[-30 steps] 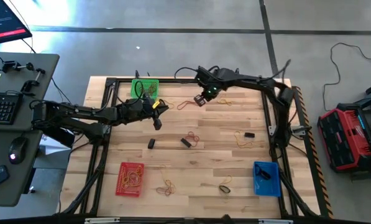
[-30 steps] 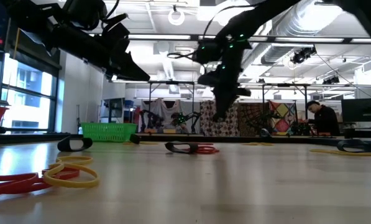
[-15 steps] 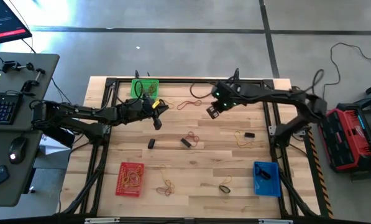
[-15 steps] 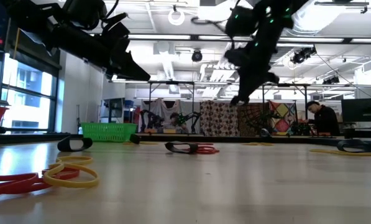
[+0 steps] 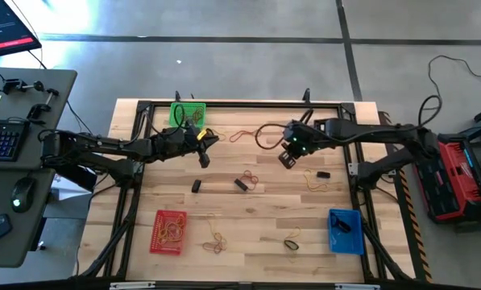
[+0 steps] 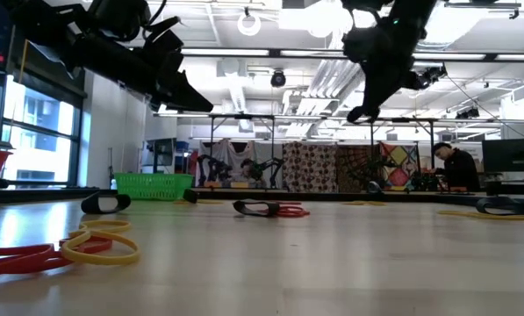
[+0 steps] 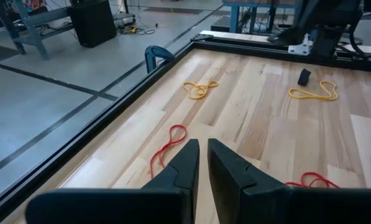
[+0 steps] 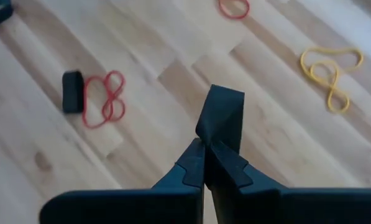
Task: Sort rubber bands into baskets
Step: Put the black rubber band into the blue bin
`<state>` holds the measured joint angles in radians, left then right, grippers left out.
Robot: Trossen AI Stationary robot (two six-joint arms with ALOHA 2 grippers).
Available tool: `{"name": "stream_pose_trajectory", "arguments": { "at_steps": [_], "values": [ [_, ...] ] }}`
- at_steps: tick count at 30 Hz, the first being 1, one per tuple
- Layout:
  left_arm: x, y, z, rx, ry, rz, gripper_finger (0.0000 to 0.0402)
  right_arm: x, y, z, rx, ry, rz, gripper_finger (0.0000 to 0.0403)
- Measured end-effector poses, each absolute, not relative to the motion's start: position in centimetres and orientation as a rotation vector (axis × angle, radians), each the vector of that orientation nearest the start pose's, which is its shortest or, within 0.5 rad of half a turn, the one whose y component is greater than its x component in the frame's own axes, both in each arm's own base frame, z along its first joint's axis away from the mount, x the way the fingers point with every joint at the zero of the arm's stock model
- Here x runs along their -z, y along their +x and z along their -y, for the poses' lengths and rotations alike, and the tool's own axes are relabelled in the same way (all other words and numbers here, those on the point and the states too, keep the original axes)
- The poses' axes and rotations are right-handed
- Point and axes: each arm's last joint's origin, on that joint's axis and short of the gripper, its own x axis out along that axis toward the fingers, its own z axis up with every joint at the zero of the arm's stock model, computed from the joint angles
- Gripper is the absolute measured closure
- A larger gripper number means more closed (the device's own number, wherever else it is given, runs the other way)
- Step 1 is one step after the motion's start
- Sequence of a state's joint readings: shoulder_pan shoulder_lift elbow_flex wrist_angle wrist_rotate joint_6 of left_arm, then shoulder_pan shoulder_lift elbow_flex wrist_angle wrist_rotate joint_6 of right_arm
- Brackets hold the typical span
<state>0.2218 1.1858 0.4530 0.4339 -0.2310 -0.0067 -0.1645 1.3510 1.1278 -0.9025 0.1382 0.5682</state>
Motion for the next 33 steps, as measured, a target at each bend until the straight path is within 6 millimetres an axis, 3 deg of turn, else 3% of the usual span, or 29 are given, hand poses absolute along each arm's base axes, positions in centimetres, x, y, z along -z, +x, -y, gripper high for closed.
{"name": "stream_pose_trajectory", "arguments": {
  "at_steps": [13, 33],
  "values": [
    [-20.1, 22.8, -5.8, -0.439, -0.005, -0.299, 0.0378, -28.6, 23.7, 1.3, 0.553, 0.537, -1.081, 0.0403],
    [-20.1, 22.8, -5.8, -0.438, 0.003, -0.301, 0.0378, -28.1, 21.5, -3.2, 0.565, 0.665, -1.292, 0.0403]
  ]
}}
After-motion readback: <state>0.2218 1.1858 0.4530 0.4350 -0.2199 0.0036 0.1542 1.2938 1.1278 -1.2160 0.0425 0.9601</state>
